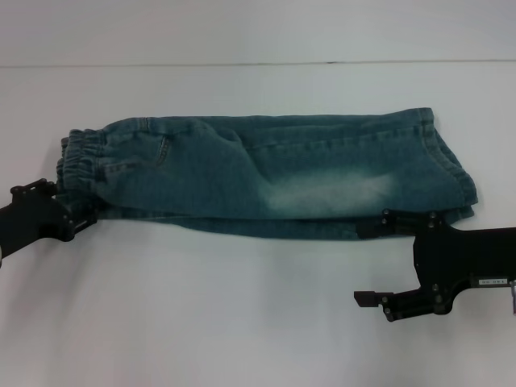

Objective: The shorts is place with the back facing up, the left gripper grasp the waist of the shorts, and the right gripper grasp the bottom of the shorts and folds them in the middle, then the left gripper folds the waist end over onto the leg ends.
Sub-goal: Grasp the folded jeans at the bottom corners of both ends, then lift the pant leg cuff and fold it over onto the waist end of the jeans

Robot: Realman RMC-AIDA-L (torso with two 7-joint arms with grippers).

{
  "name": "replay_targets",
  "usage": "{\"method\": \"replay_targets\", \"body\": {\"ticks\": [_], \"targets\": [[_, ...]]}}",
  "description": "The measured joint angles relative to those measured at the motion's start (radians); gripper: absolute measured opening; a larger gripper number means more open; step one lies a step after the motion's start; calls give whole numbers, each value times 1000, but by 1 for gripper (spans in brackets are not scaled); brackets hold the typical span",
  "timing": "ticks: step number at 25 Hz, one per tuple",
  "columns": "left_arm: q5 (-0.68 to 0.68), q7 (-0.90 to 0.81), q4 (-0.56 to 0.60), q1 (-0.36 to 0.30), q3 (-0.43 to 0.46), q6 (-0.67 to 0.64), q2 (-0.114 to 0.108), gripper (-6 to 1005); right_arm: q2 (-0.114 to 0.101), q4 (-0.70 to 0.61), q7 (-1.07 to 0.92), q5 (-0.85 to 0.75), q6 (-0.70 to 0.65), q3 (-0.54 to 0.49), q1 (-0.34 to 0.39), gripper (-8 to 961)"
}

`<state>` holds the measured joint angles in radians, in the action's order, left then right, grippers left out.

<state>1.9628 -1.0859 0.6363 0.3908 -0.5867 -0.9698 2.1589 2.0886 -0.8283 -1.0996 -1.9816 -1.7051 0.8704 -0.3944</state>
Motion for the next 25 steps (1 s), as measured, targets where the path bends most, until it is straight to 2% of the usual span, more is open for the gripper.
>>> {"method": "replay_targets", "body": {"ticks": [2,8,13,18,25], "targets": [[-1,0,7,-5,3,-15,1,797,0,0,0,0,2,0,0,918],[-12,1,25,-19,8,-59,2,569,-1,0,0,2,6,-2,1,915],[-15,2,27,-21,8,-89,2,326,-1,5,0,3,16,-17,6,909],[-7,-13,41,-12,2,-120,1,152,2,25,5,18,44,-61,9,904],[53,-192,189,-12,-41,-172,2,114,4,105,32,138,184,-66,-4,896]]}}
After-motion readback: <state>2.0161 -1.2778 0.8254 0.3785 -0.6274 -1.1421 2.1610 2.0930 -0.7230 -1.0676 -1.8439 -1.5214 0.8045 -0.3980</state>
